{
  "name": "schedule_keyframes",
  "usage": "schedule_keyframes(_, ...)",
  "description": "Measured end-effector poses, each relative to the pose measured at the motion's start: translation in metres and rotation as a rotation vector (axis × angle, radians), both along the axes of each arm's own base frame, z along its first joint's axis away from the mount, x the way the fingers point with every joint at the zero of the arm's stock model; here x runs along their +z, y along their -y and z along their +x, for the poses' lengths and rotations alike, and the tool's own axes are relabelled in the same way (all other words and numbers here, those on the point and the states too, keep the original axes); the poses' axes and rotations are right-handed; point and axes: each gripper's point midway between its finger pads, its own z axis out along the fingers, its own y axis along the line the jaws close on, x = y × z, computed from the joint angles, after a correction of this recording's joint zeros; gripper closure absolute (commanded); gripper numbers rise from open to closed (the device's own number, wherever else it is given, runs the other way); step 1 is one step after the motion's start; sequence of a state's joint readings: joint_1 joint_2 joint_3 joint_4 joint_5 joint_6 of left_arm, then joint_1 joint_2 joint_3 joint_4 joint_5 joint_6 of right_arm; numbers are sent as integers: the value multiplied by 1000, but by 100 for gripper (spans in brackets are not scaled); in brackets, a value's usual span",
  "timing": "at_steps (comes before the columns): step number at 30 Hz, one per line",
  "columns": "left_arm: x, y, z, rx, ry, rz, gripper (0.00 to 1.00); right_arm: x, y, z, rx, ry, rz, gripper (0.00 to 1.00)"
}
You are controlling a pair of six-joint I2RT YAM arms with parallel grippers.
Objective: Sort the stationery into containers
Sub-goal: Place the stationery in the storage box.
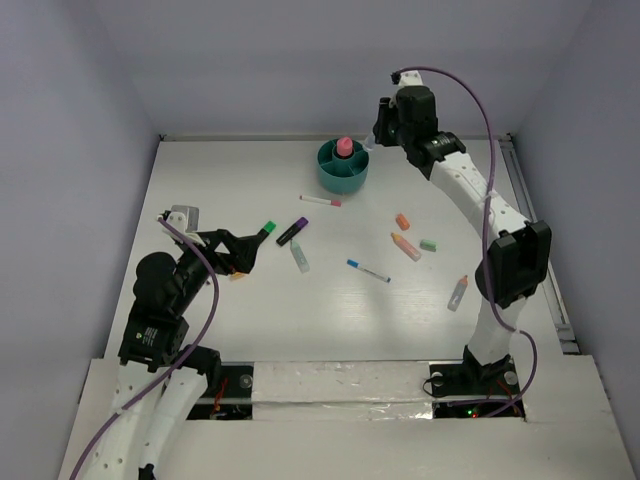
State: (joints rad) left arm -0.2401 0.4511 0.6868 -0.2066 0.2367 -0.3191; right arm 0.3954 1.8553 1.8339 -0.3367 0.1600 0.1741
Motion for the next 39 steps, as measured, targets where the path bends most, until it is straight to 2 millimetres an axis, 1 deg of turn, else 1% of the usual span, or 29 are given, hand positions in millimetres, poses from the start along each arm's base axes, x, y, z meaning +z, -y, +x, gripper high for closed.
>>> schedule_keyframes(1,0,0,0,0,0,0,1,-1,-2,2,4,-2,1,96)
schedule_keyframes(4,0,0,0,0,0,0,1,-16,-7,5,22,-32,-3,96)
schedule_keyframes(10,-1,0,1,0,-3,1,1,-61,-15,11,49,-127,-22,97)
schedule_keyframes(13,-1,0,1,0,-5,2,1,-73,-17,12,55,-150,-27,97)
schedule_keyframes(17,-1,-1,2,7,-4,1,1,-72,-18,12,58,-148,-25,96)
schedule_keyframes(21,-1,-1,2,7,-4,1,1,-73,-18,13,59,-147,-25,93)
schedule_keyframes(26,-1,-1,2,7,-5,2,1,-73,-23,22,61,-126,-23,93)
schedule_keyframes(31,-1,-1,2,7,-5,2,1,-72,-25,28,65,-110,-28,94)
schedule_keyframes(39,-1,-1,2,7,-4,2,1,-72,-27,27,76,-104,-44,95)
